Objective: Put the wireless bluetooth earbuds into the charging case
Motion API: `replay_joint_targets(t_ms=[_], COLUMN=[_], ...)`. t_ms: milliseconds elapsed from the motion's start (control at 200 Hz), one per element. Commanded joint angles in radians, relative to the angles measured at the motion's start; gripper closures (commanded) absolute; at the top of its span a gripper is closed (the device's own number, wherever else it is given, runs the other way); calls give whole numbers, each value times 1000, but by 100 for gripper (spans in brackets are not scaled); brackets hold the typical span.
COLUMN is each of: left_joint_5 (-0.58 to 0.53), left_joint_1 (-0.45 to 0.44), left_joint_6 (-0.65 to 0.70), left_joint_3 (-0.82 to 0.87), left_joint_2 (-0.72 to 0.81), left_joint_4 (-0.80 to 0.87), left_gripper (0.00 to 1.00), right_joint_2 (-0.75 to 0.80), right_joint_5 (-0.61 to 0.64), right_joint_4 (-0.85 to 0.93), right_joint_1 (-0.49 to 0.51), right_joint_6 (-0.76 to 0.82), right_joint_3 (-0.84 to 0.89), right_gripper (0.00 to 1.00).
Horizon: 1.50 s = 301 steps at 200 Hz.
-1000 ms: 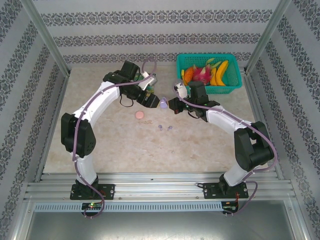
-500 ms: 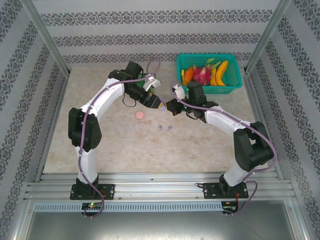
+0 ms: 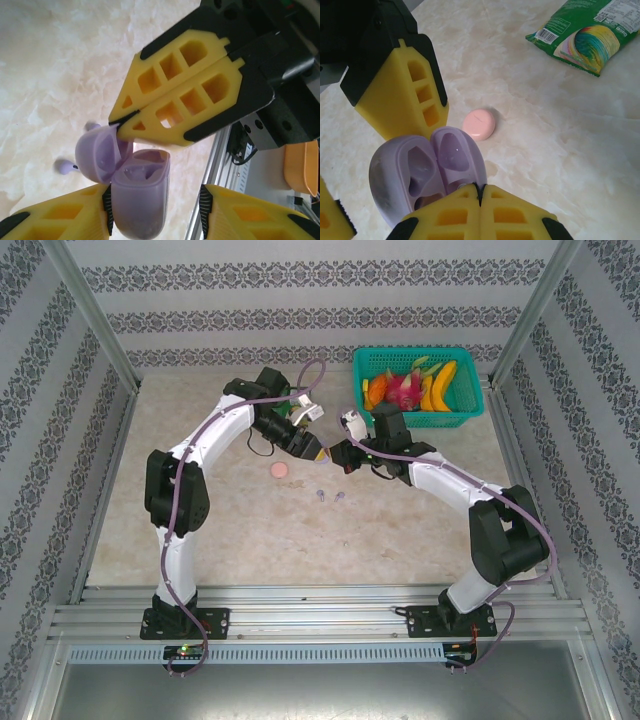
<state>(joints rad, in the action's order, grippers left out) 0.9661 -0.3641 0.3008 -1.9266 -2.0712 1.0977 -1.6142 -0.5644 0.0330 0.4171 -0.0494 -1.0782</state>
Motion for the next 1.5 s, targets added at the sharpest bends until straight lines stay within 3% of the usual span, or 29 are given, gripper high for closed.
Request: replay_joint_targets(t_ms=[0, 460, 1289, 1394, 1499], left_joint_5=[43, 65, 97, 101, 95], left_joint_1=[13, 13, 13, 13, 13], left_joint_6=[54, 71, 83, 84, 84], left_joint_3=[-31, -38, -20, -18, -17], left_joint_2=[-11, -36, -50, -50, -50], left_joint_4=[63, 86, 80, 84, 83], left_gripper=[53, 60, 92, 90, 80], right_joint_2=[29, 30, 24, 26, 27], right_joint_5=[0, 27, 66, 65, 60], right_joint_4=[31, 130, 137, 136, 143], right_joint_1=[11, 25, 30, 31, 31], right_joint_6=[51, 128, 124, 123, 127], right_joint_3=[-37, -84, -104, -109, -112], right_gripper=[100, 100, 100, 100, 100])
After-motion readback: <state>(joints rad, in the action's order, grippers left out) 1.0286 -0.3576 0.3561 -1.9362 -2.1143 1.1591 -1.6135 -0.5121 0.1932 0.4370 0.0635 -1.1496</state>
